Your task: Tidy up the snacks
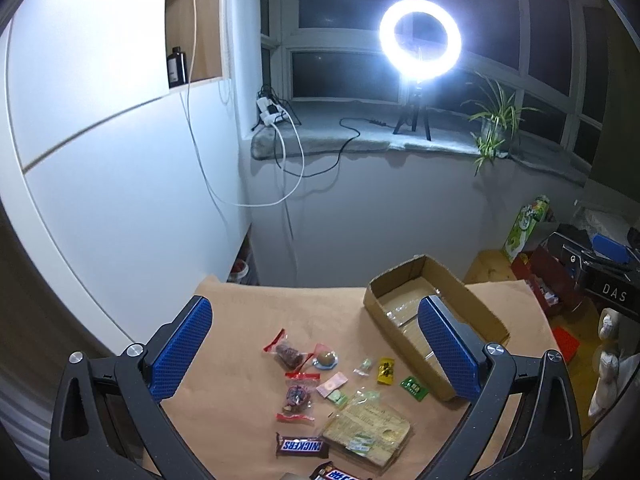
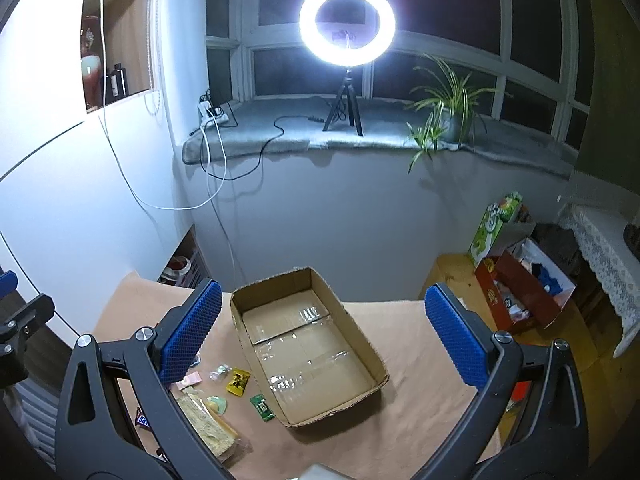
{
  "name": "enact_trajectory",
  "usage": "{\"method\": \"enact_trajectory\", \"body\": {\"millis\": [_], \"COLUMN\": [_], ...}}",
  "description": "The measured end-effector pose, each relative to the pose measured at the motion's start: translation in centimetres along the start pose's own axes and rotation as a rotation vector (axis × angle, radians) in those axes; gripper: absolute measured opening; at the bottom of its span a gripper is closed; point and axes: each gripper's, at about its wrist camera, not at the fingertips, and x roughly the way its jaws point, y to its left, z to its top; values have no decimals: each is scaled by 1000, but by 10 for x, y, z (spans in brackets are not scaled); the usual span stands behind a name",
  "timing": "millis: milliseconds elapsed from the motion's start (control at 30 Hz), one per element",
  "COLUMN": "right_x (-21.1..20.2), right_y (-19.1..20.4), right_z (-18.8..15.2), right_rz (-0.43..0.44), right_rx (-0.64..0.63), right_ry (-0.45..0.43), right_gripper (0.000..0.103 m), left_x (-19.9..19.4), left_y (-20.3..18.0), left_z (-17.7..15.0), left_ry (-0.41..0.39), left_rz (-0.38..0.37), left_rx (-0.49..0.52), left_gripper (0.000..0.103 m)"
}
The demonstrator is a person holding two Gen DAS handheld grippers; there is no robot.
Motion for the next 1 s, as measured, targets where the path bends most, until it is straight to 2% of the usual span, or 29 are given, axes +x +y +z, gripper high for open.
{"method": "enact_trajectory", "body": {"millis": [300, 567, 1000], "right_x": [-14, -21, -29], "right_y": [-12, -9, -11], "right_z": [2, 2, 5], "right_rz": [-10, -1, -24], "right_rx": [52, 36, 45], "right_ry": [-9, -24, -33], "right_gripper": [103, 103, 103], "left_x": [-6, -23, -26], "left_y": [-8, -5, -11], "left_z": [1, 2, 3], "left_ry": [21, -22, -36], "left_rz": [-54, -57, -71], "left_rx": [33, 11, 20], "left_gripper": [102, 102, 100]}}
